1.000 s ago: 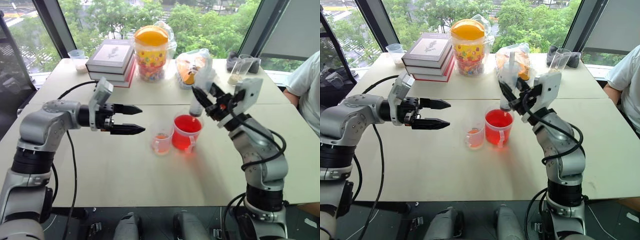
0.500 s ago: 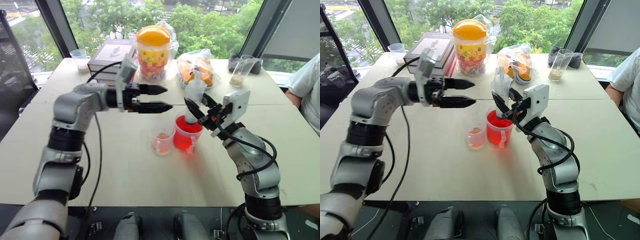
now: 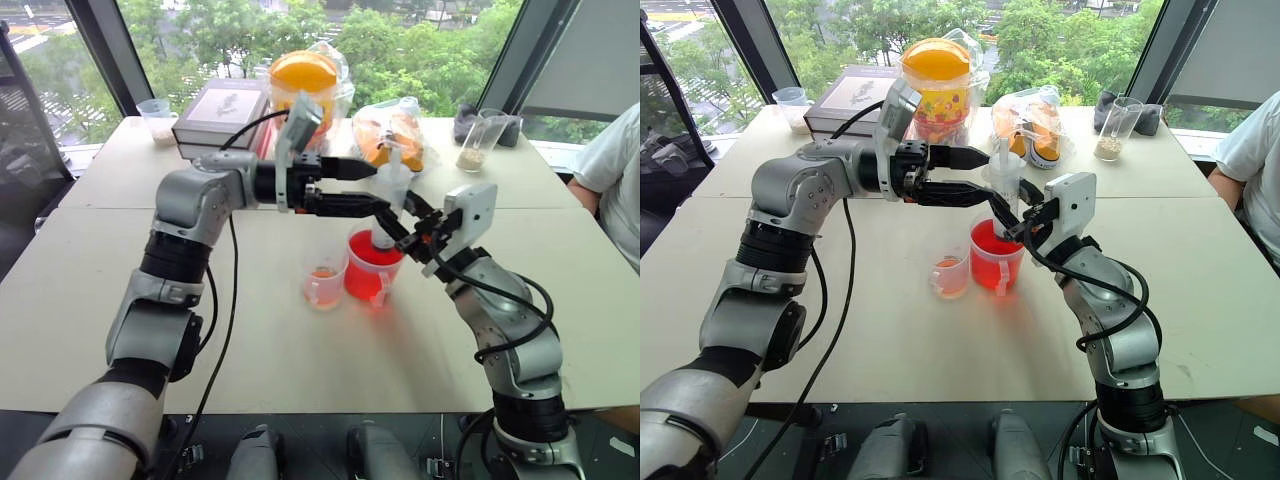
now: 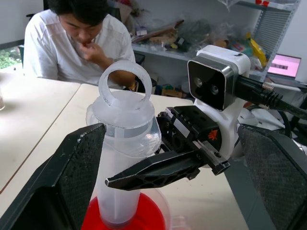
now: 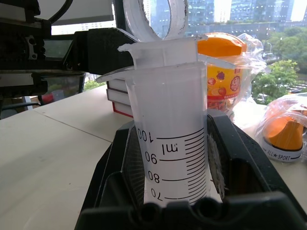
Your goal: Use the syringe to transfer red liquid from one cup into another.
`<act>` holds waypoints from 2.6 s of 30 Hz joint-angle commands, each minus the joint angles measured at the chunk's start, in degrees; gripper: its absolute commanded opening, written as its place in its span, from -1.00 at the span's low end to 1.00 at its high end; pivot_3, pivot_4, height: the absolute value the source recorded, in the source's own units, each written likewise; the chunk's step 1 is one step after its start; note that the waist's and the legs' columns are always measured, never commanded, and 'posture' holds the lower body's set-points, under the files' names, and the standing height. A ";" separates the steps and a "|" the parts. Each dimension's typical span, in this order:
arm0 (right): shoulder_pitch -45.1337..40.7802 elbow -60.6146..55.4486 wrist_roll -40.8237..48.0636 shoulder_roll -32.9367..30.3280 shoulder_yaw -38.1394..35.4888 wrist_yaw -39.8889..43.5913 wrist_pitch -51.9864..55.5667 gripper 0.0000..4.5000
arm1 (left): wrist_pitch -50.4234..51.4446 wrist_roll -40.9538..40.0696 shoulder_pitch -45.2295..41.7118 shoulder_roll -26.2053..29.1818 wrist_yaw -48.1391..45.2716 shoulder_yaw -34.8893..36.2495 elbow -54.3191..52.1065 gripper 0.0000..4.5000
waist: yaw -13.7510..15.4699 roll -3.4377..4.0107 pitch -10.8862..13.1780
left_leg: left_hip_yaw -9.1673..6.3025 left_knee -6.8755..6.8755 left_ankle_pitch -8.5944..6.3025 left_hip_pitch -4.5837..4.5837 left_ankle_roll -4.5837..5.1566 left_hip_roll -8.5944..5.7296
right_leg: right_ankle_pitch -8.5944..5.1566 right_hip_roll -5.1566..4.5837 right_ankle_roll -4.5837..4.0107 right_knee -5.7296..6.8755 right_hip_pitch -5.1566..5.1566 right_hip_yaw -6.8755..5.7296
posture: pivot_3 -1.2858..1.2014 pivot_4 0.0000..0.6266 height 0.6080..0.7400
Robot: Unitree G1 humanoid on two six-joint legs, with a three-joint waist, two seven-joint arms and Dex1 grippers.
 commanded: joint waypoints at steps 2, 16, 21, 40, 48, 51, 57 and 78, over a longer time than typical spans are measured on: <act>-0.43 -2.72 0.59 -0.26 0.92 0.58 -0.55 -0.38 | -0.45 -0.93 -3.76 -0.31 -1.17 1.18 -1.57 1.00 | 0.01 0.00 0.00 | 0.00 0.00 0.00 0.00 0.00 0.00 | 0.00 0.00 0.00 0.00 0.00 0.00 | 0.03 -0.52 1.00; -0.96 -2.47 1.29 -0.81 0.83 1.12 -0.13 -0.38 | -6.64 4.38 -4.96 0.04 -1.60 0.30 1.42 1.00 | 0.05 0.00 0.00 | -0.01 0.00 0.00 -0.01 0.00 0.00 | 0.00 0.00 0.00 0.00 0.00 0.00 | 0.03 -0.52 1.00; -1.18 -2.55 1.44 -0.97 0.68 1.41 0.22 -0.38 | -8.15 5.30 -5.35 0.04 -1.94 0.69 3.11 1.00 | 0.03 0.00 0.00 | 0.00 0.00 0.00 0.00 0.00 0.00 | 0.00 0.00 0.00 -0.01 0.00 0.00 | 0.03 -0.52 1.00; -1.80 -1.19 1.97 -1.17 -0.42 1.11 0.08 -0.38 | 0.16 1.52 -1.55 4.61 -3.47 1.76 -6.84 1.00 | 0.03 0.00 0.00 | -0.01 0.00 0.00 -0.01 0.00 0.00 | 0.00 0.00 0.00 0.00 0.00 0.00 | 0.03 -0.52 1.00; -1.56 -1.35 2.21 -1.29 -0.18 1.28 0.27 -0.38 | 0.40 0.12 -1.65 2.22 -0.58 1.41 -7.67 1.00 | 0.06 0.00 0.00 | -0.01 0.01 0.00 -0.01 0.00 0.00 | 0.00 -0.01 0.00 0.00 0.00 0.00 | 0.03 -0.52 1.00; -1.42 -1.58 2.38 -1.60 -0.26 1.27 0.40 -0.38 | -0.08 0.47 -1.64 0.91 0.32 0.83 -7.14 1.00 | 0.07 0.00 0.00 | -0.01 0.01 0.00 -0.01 0.00 0.00 | 0.00 0.00 0.00 0.00 0.01 0.00 | 0.03 -0.52 1.00; -1.42 -2.02 2.61 -2.15 -0.27 1.04 0.82 -0.38 | 0.13 0.44 -0.94 -1.32 1.34 0.35 -6.06 1.00 | 0.00 0.00 0.00 | -0.02 0.00 0.00 0.01 0.00 0.00 | 0.00 0.01 0.00 0.02 0.01 0.00 | 0.03 -0.52 1.00; -0.31 -3.71 5.04 -2.52 0.47 1.71 5.16 -0.38 | -0.41 0.11 -4.15 -3.79 4.49 2.61 -2.43 -0.99 | 0.08 0.00 0.00 | -0.02 0.01 0.00 -0.01 0.00 -0.01 | 0.00 0.00 0.01 0.00 0.01 0.00 | 0.03 -0.52 1.00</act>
